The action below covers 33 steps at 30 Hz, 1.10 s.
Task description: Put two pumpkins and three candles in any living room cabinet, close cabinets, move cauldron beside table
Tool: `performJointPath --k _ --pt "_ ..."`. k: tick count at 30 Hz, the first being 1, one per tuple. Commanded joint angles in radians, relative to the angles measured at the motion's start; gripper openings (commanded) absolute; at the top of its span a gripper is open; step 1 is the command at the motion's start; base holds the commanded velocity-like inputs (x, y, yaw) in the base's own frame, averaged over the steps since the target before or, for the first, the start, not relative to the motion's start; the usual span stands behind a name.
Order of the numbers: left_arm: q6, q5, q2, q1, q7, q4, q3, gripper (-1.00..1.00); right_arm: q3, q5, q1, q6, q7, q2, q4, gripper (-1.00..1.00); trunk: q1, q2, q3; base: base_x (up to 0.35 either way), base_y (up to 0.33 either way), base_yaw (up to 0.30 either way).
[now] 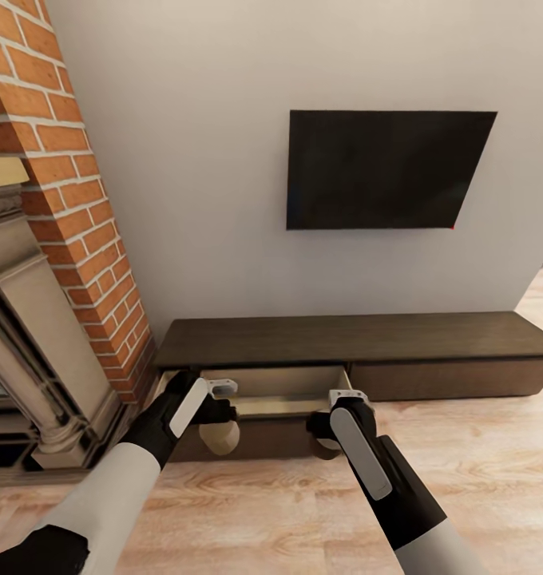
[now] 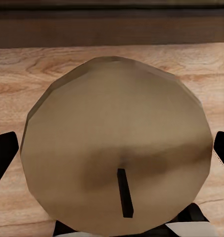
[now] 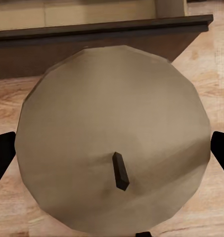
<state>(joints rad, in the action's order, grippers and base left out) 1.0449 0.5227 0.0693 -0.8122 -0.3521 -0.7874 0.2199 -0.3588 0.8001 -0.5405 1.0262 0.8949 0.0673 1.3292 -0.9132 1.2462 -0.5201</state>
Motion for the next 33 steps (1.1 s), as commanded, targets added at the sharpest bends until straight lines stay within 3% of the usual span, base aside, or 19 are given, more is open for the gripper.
performJointPath --k 1,15,21,33 --pt "0.002 0.01 0.002 -0.001 -0.01 -0.001 0.002 -1.0 -0.001 0.008 -0.001 0.003 0.01 0.0 0.001 -1.0 -0.001 0.001 -0.001 0.294 -0.053 0.0" --pt "0.002 0.01 0.015 -0.002 -0.01 -0.001 0.004 -1.0 -0.002 0.007 -0.001 0.0 0.013 0.0 0.002 -1.0 -0.001 0.001 -0.001 0.158 -0.059 0.0" --pt "0.002 0.01 0.015 -0.002 -0.01 -0.002 0.034 -1.0 -0.003 0.007 -0.001 -0.001 0.013 0.0 0.002 -1.0 -0.001 0.001 -0.001 0.142 -0.116 0.0" --pt "0.002 0.01 0.019 -0.002 -0.01 -0.003 0.041 -1.0 -0.003 0.007 -0.001 -0.001 0.012 0.001 0.002 -1.0 -0.001 0.001 -0.001 0.095 -0.067 0.0"
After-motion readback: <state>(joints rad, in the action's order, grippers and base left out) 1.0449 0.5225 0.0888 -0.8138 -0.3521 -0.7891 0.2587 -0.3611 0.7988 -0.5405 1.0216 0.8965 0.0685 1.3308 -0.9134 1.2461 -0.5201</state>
